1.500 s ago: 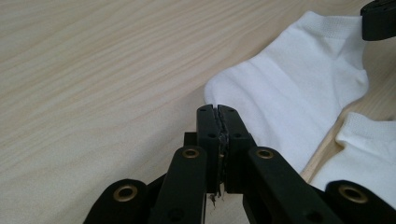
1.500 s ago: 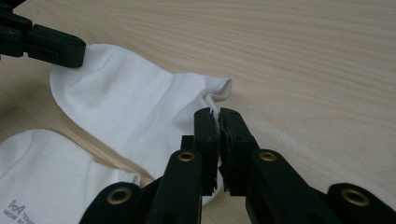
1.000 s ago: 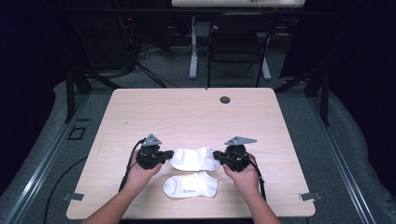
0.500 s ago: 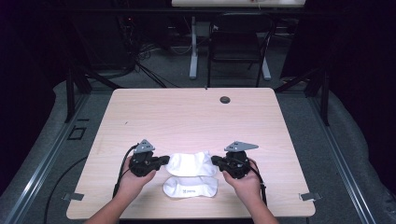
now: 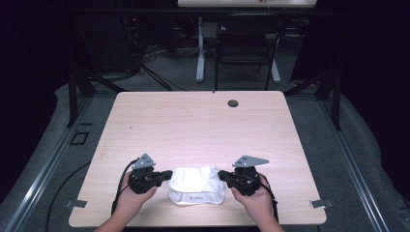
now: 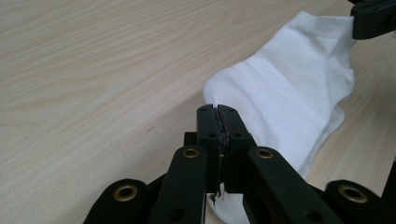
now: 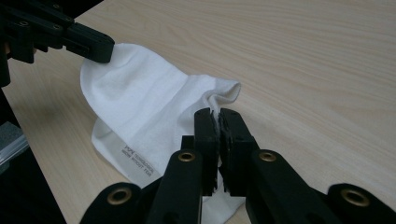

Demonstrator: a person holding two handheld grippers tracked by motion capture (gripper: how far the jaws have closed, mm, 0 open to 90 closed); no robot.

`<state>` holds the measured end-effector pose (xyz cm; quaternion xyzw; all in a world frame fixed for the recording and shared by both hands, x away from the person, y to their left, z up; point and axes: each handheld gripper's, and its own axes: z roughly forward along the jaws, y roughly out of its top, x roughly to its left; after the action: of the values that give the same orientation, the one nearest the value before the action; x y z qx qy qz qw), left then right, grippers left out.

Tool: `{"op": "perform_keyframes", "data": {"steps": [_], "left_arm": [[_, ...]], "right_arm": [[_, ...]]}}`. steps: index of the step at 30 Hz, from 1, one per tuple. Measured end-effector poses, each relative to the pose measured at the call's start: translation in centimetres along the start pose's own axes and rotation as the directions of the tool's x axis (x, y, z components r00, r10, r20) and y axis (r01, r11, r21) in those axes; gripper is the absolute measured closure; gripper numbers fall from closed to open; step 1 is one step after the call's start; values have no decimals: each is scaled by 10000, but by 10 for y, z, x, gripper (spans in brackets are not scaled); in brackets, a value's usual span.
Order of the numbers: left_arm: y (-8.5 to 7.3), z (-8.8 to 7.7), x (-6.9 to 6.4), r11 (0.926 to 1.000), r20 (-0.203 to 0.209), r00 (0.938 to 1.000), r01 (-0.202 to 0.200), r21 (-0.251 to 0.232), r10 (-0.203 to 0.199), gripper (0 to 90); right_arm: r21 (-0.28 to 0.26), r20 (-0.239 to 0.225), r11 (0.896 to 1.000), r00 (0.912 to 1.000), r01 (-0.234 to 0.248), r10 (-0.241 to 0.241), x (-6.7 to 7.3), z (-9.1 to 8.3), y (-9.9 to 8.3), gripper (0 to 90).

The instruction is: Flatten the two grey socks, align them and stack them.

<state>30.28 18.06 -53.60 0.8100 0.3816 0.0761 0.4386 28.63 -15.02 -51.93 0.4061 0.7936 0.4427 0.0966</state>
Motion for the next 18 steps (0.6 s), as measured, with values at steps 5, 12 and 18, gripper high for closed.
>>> {"op": "perform_keyframes", "data": {"steps": [5, 12, 18], "left_arm": [[-8, -3, -6, 10000, -16, 10000, -23, -52, 23, 887], [-16, -2, -13, 9994, -138, 9994, -331, 92, 333, 887], [-21, 1, -12, 9993, -31, 9995, -320, 197, 321, 887]], "right_arm": [[223, 6, 9996, 9999, 163, -163, 5, 0, -7, 864], [283, 50, 9994, 9998, 209, -211, 8, 1, -16, 864], [296, 15, 9995, 9999, 133, -134, 7, 3, -21, 864]]}}
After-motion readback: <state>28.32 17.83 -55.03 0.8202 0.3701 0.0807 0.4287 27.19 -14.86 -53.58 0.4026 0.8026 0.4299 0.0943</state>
